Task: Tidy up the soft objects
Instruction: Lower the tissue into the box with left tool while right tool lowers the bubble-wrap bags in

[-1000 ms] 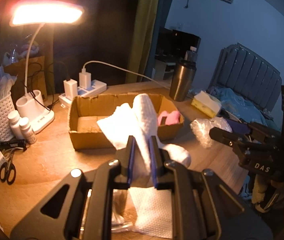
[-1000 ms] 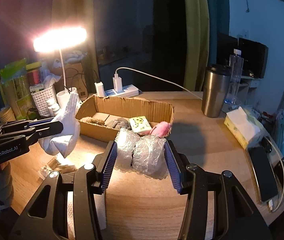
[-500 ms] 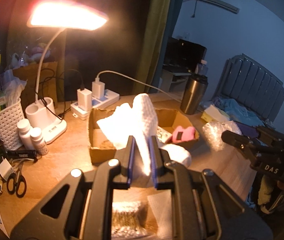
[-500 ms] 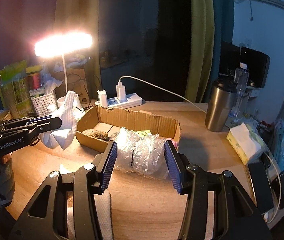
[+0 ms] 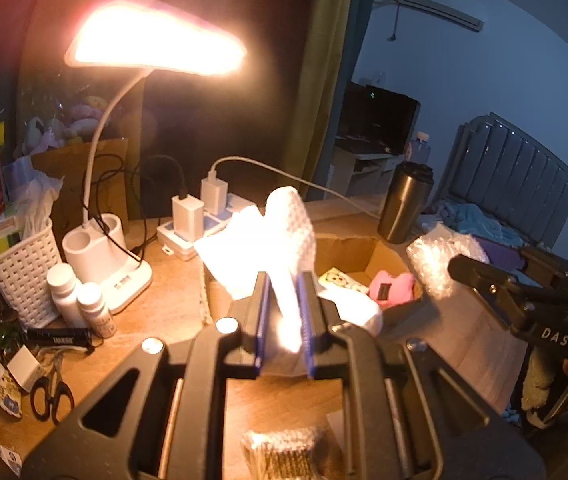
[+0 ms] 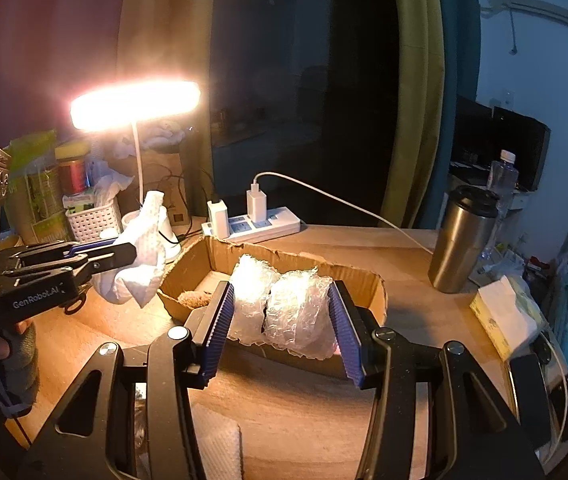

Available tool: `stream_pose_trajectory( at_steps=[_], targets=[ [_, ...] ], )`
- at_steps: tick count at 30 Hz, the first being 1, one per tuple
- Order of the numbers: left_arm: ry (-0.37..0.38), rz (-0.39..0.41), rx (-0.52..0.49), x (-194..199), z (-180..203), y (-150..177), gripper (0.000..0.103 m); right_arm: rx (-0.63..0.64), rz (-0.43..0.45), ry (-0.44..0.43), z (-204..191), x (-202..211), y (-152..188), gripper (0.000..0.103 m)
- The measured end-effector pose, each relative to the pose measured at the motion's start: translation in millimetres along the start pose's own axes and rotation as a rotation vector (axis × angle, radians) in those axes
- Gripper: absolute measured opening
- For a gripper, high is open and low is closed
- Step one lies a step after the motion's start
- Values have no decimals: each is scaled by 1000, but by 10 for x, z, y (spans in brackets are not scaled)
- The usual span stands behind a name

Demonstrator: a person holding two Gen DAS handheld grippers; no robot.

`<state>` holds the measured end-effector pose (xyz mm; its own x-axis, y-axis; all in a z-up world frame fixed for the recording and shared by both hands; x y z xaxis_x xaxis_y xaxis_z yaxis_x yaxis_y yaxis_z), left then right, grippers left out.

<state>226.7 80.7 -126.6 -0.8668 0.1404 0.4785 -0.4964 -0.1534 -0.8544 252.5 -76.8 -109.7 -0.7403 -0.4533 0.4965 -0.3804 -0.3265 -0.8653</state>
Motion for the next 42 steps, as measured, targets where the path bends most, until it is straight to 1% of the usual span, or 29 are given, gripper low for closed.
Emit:
stream_pose_trajectory(
  at_steps=[3,8,17,23,28,36,42],
  targets=[
    [-2,2,2,-55,-31,-34,14,9,0,-6,-27,-45,-43,51],
    [-8,5,-1,-171,-45,-112,14,1,2,-5,35,-135,-106,51],
    [-28,8,-24,-370,-69,-294,14,-15,27,-23,116,-330,-300,51],
    [-30,-6,-39,-567,-56,-358,14,-25,27,-39,157,-476,-350,51],
    [-29,-28,-42,-768,-55,-335,14,-36,7,-51,190,-622,-305,51],
    [-35,-97,-32,-1117,-141,-172,14,-53,-34,-79,195,-922,-213,51],
    [-56,-152,-31,-1329,-250,-8,15,-61,-64,-95,176,-1118,-130,51]
  ],
)
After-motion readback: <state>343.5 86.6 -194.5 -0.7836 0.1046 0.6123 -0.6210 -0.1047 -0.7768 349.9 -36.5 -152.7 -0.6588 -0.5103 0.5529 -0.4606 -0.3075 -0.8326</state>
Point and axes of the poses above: each gripper's, at about its wrist camera, not at the fingertips, and x roughly against the way its jaws point, z to its right, y to its underside, the point moved 8 cm from there along -x, roughly the way its jaws point, and after that the axes turned 1 degree about y, right-handed, at the moved point
